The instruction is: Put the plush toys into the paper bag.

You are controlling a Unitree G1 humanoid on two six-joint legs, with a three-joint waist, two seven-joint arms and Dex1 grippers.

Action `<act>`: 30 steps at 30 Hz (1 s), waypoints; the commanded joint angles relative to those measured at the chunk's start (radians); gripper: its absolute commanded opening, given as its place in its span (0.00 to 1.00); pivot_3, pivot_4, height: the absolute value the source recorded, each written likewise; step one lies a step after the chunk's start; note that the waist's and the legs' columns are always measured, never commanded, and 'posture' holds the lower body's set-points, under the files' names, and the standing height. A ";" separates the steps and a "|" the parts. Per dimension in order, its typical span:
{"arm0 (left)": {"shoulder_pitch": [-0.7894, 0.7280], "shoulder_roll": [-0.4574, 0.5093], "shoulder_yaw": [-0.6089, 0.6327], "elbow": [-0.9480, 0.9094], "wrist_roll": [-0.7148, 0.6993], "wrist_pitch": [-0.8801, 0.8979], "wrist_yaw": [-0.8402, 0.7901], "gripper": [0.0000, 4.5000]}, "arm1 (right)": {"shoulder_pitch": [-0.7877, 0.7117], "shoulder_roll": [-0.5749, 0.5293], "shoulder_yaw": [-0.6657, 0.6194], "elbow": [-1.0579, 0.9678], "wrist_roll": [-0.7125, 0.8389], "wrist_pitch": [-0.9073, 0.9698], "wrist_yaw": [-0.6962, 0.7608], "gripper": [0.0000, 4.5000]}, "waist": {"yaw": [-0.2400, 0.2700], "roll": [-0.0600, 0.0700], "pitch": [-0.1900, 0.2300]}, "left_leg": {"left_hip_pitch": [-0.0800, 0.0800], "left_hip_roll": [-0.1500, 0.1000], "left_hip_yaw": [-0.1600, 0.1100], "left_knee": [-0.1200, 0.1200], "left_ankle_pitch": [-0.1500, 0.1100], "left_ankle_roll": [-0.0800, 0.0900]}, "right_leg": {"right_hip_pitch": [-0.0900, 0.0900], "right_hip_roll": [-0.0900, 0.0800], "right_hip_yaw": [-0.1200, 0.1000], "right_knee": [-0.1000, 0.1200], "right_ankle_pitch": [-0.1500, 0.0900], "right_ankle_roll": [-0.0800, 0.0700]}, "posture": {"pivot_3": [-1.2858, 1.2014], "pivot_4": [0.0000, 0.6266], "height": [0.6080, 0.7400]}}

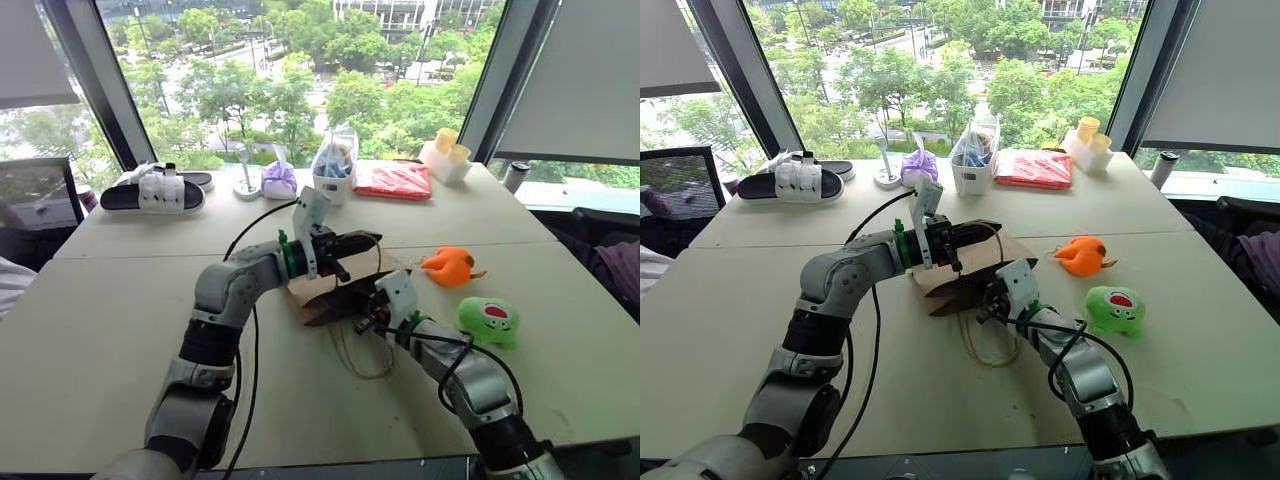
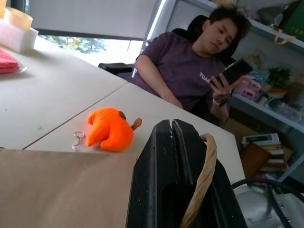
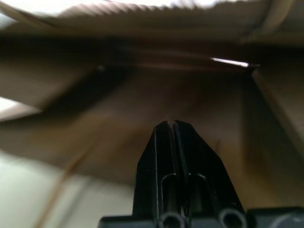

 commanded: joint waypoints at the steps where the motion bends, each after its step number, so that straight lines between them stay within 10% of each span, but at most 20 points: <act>1: -0.019 0.024 0.027 -0.028 -0.017 -0.016 -0.010 0.01 | -0.027 0.022 0.021 0.057 -0.031 -0.027 0.028 0.00 | 0.000 0.000 0.000 | 0.000 0.000 0.000 0.000 0.000 0.000 | 0.000 0.000 0.000 0.000 0.000 0.000 | 0.52 0.24 1.00; 30: -0.090 0.007 0.003 -0.070 -0.084 -0.005 0.042 0.01 | 0.055 0.117 -0.030 -0.042 -0.100 -0.087 -0.001 0.00 | 0.002 0.000 -0.001 | 0.002 0.000 0.000 0.000 0.000 0.001 | 0.000 0.000 0.001 0.005 0.000 0.000 | 0.52 0.24 1.00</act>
